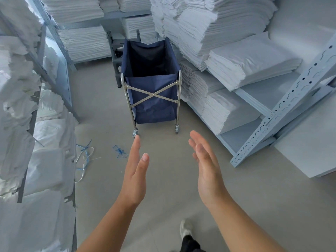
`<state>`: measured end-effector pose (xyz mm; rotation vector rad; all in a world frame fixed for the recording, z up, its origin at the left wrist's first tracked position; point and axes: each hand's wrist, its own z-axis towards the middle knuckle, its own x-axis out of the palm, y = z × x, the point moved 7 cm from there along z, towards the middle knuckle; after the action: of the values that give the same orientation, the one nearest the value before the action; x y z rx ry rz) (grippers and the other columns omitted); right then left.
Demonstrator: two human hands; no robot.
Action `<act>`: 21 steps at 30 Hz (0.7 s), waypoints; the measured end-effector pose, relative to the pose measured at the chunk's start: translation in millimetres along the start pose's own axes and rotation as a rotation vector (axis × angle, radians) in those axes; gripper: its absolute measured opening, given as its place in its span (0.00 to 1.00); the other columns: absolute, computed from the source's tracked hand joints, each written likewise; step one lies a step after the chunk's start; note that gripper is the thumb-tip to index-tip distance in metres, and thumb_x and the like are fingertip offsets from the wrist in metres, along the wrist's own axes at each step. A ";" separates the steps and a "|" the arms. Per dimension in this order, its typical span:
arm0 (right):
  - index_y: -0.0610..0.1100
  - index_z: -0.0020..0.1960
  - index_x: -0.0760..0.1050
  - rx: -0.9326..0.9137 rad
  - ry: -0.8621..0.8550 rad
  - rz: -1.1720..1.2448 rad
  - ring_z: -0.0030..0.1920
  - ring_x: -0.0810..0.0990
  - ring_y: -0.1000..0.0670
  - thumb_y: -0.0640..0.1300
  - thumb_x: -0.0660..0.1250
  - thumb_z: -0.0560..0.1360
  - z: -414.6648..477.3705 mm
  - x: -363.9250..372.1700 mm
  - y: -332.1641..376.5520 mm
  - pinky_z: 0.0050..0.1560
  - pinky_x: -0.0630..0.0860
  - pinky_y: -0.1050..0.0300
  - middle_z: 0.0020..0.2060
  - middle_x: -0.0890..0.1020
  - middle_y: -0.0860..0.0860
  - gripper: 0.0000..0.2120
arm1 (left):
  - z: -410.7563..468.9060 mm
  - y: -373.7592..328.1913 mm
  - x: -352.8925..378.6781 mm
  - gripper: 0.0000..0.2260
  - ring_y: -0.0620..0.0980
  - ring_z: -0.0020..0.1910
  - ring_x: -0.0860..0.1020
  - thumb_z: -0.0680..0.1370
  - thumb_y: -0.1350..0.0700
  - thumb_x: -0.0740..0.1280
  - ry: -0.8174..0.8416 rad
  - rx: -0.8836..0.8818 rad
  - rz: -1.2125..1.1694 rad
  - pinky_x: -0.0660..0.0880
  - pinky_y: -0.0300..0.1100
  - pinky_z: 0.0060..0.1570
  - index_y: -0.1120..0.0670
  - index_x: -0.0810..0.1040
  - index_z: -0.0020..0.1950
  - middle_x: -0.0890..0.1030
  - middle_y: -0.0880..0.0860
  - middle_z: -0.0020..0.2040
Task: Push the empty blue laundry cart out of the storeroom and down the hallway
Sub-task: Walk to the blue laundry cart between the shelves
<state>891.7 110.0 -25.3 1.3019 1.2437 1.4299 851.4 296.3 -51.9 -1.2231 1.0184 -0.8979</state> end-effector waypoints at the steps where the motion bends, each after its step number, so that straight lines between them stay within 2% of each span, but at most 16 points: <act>1: 0.64 0.67 0.73 -0.004 0.002 0.001 0.71 0.70 0.65 0.79 0.65 0.64 4.7 1.3 -0.5 0.64 0.67 0.64 0.67 0.75 0.70 0.36 | 4.8 1.2 -0.5 0.39 0.29 0.75 0.54 0.72 0.25 0.55 -0.004 -0.002 -0.003 0.56 0.24 0.66 0.40 0.54 0.79 0.57 0.33 0.78; 4: 0.63 0.68 0.73 -0.009 0.009 0.008 0.71 0.70 0.65 0.80 0.65 0.62 20.9 4.2 -1.9 0.64 0.66 0.63 0.66 0.75 0.70 0.39 | 19.7 3.3 -1.0 0.38 0.30 0.75 0.54 0.73 0.27 0.55 -0.016 -0.004 -0.012 0.57 0.27 0.67 0.41 0.55 0.79 0.57 0.33 0.78; 9: 0.65 0.66 0.73 0.000 0.026 0.021 0.70 0.70 0.66 0.80 0.65 0.62 55.8 4.8 -2.7 0.64 0.66 0.62 0.66 0.75 0.71 0.37 | 50.5 4.2 2.6 0.34 0.29 0.74 0.56 0.74 0.32 0.55 -0.035 -0.014 -0.006 0.56 0.20 0.64 0.41 0.56 0.79 0.58 0.34 0.77; 21: 0.64 0.70 0.71 -0.016 0.080 -0.004 0.71 0.69 0.67 0.79 0.63 0.64 154.3 -12.2 9.0 0.65 0.65 0.62 0.68 0.73 0.71 0.38 | 138.4 -5.5 36.9 0.36 0.29 0.75 0.56 0.74 0.31 0.54 -0.075 -0.015 0.021 0.55 0.22 0.66 0.43 0.54 0.79 0.58 0.37 0.79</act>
<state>1046.5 117.8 -22.0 1.2414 1.2842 1.4990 994.4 302.9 -44.4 -1.2483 0.9775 -0.8233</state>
